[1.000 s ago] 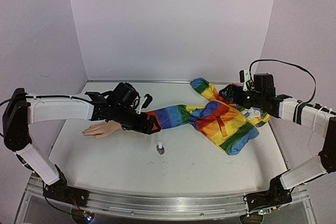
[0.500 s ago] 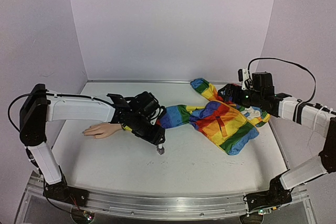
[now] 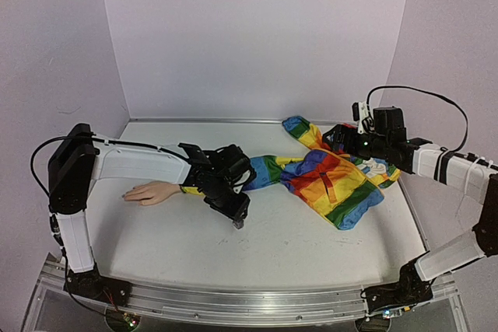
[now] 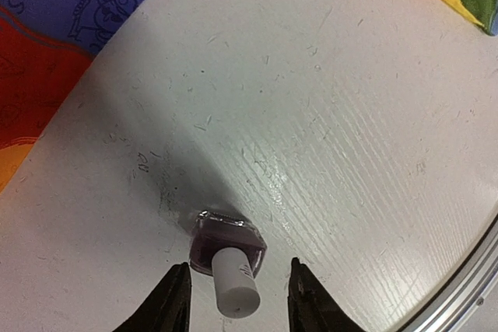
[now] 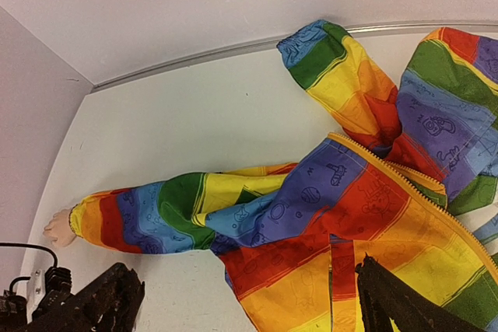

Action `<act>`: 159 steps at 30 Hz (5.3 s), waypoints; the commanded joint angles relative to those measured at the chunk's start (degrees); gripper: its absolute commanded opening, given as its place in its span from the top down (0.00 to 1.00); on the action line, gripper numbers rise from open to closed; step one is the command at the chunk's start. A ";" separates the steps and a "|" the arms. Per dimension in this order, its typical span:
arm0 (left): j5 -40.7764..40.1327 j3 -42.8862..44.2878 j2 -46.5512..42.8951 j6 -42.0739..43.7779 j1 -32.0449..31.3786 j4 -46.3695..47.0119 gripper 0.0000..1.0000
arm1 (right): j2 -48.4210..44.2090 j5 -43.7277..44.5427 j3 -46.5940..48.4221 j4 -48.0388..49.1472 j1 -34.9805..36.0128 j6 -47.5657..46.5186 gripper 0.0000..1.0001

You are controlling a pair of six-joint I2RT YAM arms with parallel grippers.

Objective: Paint the nails

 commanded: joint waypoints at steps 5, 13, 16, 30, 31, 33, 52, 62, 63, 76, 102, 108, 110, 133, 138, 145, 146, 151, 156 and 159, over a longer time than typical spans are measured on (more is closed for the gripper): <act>-3.21 4.37 2.09 1.25 -1.04 -2.37 0.66 | -0.78 -0.84 1.64 0.20 0.43 -0.87 0.02; -4.84 4.86 1.36 1.93 -1.44 -3.41 0.90 | -1.23 3.76 1.55 0.13 0.66 -1.31 0.02; -5.37 4.88 0.15 2.01 -1.44 -3.80 0.97 | -0.68 1.51 1.48 0.38 0.90 -3.36 0.02; 1.79 2.61 -15.24 -6.50 6.86 -5.70 1.00 | 9.04 -0.38 0.46 15.96 24.31 -12.60 0.10; 2.68 2.11 -16.47 -7.74 8.02 -5.72 1.00 | 9.94 -0.38 0.48 18.31 26.20 -12.58 0.13; 3.66 1.19 -18.14 -9.49 9.93 -5.76 1.00 | 11.39 -2.63 -0.50 25.11 29.08 -12.55 0.18; 6.67 -1.42 -24.40 -14.20 11.48 -6.21 1.00 | 30.58 -2.06 8.82 44.09 38.00 -21.83 0.33; 7.11 -1.70 -24.90 -14.38 11.44 -6.20 1.00 | 35.18 -1.96 12.64 46.42 39.13 -21.95 0.52; 7.15 -1.65 -24.90 -14.38 11.47 -6.21 1.00 | 35.40 -2.15 12.89 46.50 39.19 -21.89 0.55; 7.69 -1.45 -24.88 -14.30 11.48 -6.30 1.00 | 36.54 0.41 13.77 48.46 39.89 -20.45 0.98; 42.27 -13.26 -43.20 3.55 11.48 26.19 0.22 | 27.40 -48.70 12.13 75.86 32.38 20.41 1.00; 36.00 -13.40 -43.34 2.79 11.48 26.29 0.23 | 26.56 -49.61 11.99 76.38 32.69 19.70 1.00; 37.82 -12.67 -41.93 1.88 11.47 26.37 0.29 | 26.52 -49.37 12.05 76.43 32.88 19.90 1.00; 25.14 -12.22 -40.70 2.39 8.22 20.97 1.00 | 21.73 -30.40 9.60 56.36 32.94 5.56 1.00; -4.84 -9.35 -39.05 -2.39 7.09 10.40 1.00 | 18.26 34.80 15.57 24.14 40.06 -8.75 1.00; -7.13 -6.65 -34.85 -8.11 6.64 8.53 1.00 | 21.84 47.32 17.17 31.30 43.21 -17.79 1.00; -5.85 -6.45 -34.77 -7.31 6.65 8.87 1.00 | 21.55 43.57 16.66 32.90 43.10 -18.79 1.00; 1.92 -5.60 -35.65 -0.58 6.80 9.00 0.46 | 20.27 27.60 14.73 34.25 41.97 -21.92 1.00; 7.67 -10.10 -41.17 0.05 8.29 12.15 0.16 | 17.54 -9.86 10.86 35.39 32.68 -15.27 1.00; 12.90 -15.55 -44.64 -0.70 9.56 19.49 0.10 | 18.34 -38.16 10.87 39.63 28.12 -9.63 1.00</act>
